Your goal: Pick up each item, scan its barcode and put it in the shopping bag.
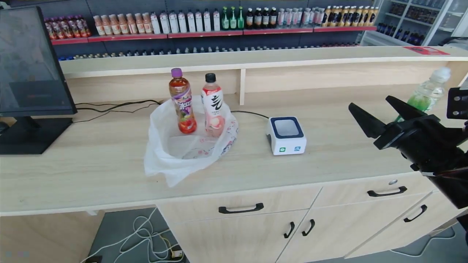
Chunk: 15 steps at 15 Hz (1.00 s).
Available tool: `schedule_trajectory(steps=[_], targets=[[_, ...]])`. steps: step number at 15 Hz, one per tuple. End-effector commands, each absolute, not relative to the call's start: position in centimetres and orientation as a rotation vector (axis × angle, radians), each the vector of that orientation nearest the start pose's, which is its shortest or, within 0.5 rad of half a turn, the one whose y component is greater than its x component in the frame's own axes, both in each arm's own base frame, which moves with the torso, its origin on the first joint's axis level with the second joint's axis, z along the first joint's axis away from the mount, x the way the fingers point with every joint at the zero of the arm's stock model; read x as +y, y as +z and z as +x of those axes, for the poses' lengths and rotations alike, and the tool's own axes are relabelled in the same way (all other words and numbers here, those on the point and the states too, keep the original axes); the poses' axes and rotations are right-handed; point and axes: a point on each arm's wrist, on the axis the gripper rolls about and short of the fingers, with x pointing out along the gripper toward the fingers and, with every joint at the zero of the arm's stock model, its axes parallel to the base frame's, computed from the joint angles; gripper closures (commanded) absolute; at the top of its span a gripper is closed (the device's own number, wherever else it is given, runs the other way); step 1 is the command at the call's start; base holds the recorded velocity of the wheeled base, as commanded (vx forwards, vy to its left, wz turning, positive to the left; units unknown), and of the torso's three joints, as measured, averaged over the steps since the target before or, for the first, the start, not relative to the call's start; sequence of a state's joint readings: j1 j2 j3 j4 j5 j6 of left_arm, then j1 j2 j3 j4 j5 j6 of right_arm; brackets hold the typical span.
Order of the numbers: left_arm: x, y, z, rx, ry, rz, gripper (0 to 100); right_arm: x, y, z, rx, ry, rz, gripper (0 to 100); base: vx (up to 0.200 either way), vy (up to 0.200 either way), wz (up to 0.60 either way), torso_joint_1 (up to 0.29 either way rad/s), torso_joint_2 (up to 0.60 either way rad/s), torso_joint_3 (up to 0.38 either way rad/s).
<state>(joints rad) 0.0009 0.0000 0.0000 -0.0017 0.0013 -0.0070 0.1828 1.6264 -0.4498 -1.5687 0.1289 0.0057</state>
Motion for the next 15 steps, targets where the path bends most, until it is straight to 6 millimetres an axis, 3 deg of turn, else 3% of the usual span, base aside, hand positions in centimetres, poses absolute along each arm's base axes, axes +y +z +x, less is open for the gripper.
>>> schedule_trajectory(steps=[1,12,15], targets=[[0.00,7.58,-2.27,-0.002,0.003,-0.008,0,4.71,20.62,24.36,-0.393,0.306,0.016,0,0.000,-0.200,0.00,-0.007,0.00,0.007],[0.00,7.58,-2.27,-0.002,0.003,-0.008,0,3.95,19.65,24.37,-0.352,0.276,0.010,0,0.000,-0.200,0.00,0.003,0.00,0.003],[0.00,7.58,-2.27,-0.002,0.003,-0.008,0,3.91,19.72,24.40,-0.355,0.274,0.009,0,0.000,-0.200,0.60,0.002,0.00,0.001]])
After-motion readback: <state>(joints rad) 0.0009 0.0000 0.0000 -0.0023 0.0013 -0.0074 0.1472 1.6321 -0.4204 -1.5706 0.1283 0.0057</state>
